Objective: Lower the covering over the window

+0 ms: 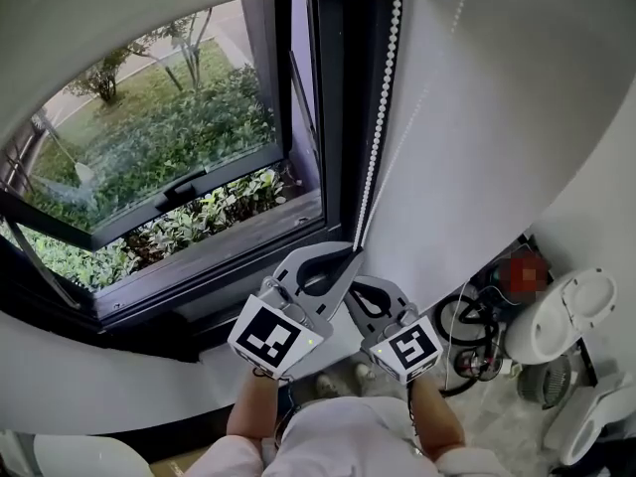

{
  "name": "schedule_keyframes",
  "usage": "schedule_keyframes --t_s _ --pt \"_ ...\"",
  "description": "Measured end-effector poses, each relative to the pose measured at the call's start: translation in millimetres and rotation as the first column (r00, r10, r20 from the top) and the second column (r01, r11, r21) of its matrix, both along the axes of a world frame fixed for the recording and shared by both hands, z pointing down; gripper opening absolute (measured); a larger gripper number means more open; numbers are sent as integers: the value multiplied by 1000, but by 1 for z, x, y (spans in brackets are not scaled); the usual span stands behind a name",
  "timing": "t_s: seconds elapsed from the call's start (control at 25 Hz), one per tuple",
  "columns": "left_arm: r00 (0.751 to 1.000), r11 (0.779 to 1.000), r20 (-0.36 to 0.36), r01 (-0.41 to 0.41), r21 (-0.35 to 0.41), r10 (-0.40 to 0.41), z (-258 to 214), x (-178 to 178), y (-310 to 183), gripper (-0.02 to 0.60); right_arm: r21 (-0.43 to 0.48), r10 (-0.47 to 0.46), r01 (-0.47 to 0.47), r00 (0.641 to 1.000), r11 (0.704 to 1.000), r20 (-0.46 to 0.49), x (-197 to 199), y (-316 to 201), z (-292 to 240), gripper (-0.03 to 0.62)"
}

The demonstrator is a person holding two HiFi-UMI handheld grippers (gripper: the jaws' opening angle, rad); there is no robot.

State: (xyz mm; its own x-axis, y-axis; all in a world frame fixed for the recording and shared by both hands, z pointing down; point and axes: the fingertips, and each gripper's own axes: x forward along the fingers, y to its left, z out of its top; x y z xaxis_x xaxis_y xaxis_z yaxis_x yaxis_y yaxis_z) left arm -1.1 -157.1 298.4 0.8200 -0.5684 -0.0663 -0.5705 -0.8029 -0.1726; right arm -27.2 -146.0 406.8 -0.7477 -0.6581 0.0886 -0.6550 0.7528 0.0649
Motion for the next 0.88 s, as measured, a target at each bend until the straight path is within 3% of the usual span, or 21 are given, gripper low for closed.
schedule_keyframes --t_s 0.6,0.88 --pt "996 988 -85 20 -151 -34 76 -7 -4 14 -147 12 -16 999 989 -30 -2 -5 73 -5" --pt "997 980 -63 28 -198 -41 110 -4 -3 14 -215 21 -32 998 976 -57 0 -5 107 -5"
